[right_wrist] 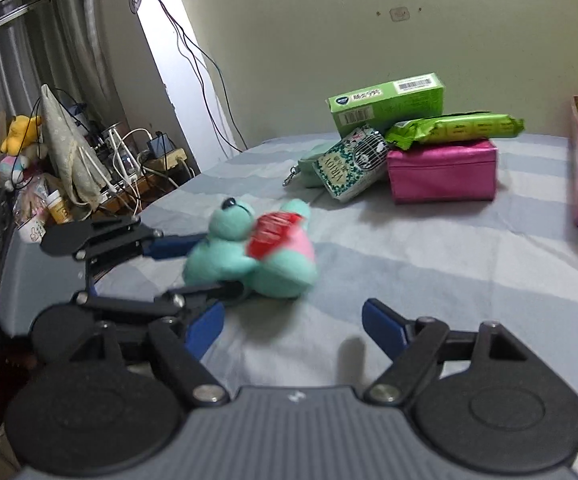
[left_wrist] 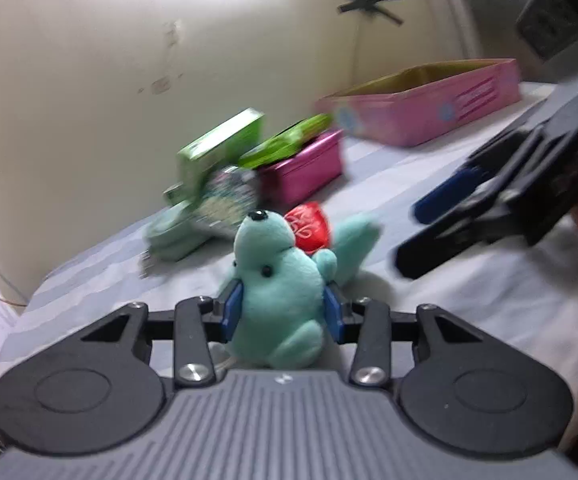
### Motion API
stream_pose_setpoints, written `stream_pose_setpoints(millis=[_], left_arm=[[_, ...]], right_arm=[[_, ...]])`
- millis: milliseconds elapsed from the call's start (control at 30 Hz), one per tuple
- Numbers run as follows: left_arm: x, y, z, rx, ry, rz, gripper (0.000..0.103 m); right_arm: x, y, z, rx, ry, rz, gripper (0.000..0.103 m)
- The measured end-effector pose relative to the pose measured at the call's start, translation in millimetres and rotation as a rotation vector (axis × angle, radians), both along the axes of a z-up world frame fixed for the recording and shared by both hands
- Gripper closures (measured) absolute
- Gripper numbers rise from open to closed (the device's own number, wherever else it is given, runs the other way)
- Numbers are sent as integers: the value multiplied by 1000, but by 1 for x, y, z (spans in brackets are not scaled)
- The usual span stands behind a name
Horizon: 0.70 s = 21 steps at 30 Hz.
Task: Organize objects
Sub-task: 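Lift the plush seal with the left gripper while the right gripper grasps it too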
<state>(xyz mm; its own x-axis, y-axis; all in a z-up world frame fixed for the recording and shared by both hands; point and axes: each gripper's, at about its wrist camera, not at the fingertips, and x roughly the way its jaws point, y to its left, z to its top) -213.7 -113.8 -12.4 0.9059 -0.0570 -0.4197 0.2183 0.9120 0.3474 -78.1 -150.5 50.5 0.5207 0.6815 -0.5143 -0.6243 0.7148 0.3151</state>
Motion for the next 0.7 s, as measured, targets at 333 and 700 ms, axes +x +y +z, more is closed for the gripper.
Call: stream_pose_setpoints(millis=[333, 700], left_arm=[[-19, -39, 30, -52, 65, -247, 96], [-11, 96, 40, -405, 96, 77, 52]], right_arm=[[-13, -66, 6, 99, 72, -147, 33], [-2, -20, 14, 47, 8, -25, 33]])
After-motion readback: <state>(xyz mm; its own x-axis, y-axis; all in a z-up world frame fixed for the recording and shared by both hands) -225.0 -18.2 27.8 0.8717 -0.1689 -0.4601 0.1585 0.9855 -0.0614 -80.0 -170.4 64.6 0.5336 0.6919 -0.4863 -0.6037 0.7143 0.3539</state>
